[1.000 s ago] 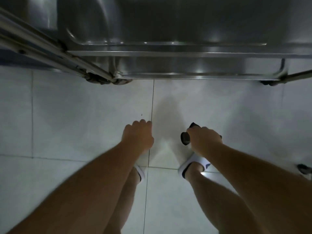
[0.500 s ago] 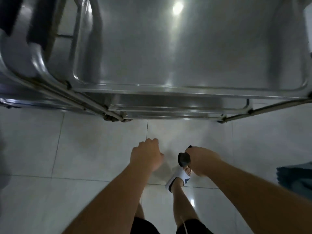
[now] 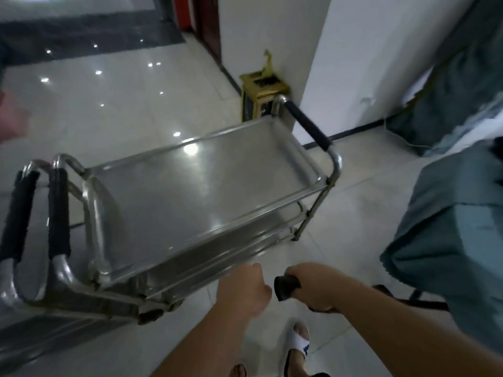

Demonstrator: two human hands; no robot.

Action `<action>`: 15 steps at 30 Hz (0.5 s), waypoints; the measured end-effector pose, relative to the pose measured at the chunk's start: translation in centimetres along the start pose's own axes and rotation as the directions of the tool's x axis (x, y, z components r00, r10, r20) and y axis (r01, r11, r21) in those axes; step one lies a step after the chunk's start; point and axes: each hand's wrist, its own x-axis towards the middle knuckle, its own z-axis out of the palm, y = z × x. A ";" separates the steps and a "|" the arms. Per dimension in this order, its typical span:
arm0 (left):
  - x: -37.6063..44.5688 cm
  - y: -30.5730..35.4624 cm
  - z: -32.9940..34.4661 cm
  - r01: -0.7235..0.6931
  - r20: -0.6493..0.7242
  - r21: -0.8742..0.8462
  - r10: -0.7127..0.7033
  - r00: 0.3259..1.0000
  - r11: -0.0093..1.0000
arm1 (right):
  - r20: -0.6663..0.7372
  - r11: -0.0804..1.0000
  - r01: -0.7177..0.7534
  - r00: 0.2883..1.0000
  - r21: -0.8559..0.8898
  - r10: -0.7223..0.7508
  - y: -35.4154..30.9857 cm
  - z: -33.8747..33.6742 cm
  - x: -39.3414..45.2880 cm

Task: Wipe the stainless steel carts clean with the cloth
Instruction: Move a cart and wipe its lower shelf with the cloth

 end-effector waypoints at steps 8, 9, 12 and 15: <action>0.5 10.4 -4.0 -0.250 0.011 0.214 0.253 0.967 0.944 | -0.161 0.951 -0.215 0.954 0.222 0.253 7.8 -1.0 -7.7; 1.1 12.3 -4.0 -0.279 0.019 0.237 0.283 0.959 0.930 | -0.172 0.938 -0.241 0.942 0.249 0.288 9.5 -1.0 -8.6; 3.0 17.2 -3.8 -0.325 0.057 0.302 0.323 0.945 0.896 | -0.187 0.905 -0.284 0.917 0.316 0.353 14.0 -1.1 -10.4; 5.3 24.0 -3.0 -0.377 0.091 0.339 0.369 0.925 0.862 | -0.210 0.876 -0.327 0.885 0.355 0.415 20.2 -2.0 -12.0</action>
